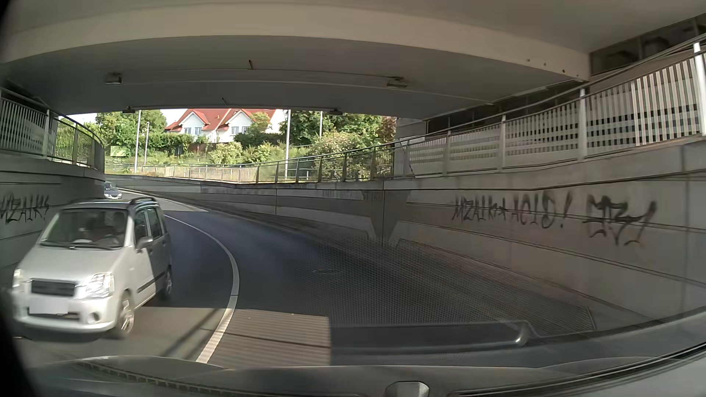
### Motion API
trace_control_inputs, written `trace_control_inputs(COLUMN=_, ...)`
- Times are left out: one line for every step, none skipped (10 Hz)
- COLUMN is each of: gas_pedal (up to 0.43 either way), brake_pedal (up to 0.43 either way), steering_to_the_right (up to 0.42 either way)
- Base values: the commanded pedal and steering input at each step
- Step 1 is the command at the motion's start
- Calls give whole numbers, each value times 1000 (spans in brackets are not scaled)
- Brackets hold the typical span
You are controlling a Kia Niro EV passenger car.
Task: Follow the waypoints while adhering to traffic rules and regulations
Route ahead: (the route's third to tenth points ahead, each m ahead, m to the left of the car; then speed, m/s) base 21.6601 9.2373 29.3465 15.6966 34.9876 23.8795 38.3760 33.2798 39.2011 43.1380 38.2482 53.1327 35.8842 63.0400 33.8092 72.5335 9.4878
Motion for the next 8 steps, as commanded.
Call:
trace_control_inputs(gas_pedal=0, brake_pedal=12, steering_to_the_right=-118)
trace_control_inputs(gas_pedal=0, brake_pedal=12, steering_to_the_right=-118)
trace_control_inputs(gas_pedal=0, brake_pedal=12, steering_to_the_right=-118)
trace_control_inputs(gas_pedal=0, brake_pedal=12, steering_to_the_right=-118)
trace_control_inputs(gas_pedal=0, brake_pedal=12, steering_to_the_right=-118)
trace_control_inputs(gas_pedal=0, brake_pedal=12, steering_to_the_right=-118)
trace_control_inputs(gas_pedal=0, brake_pedal=12, steering_to_the_right=-117)
trace_control_inputs(gas_pedal=0, brake_pedal=12, steering_to_the_right=-118)
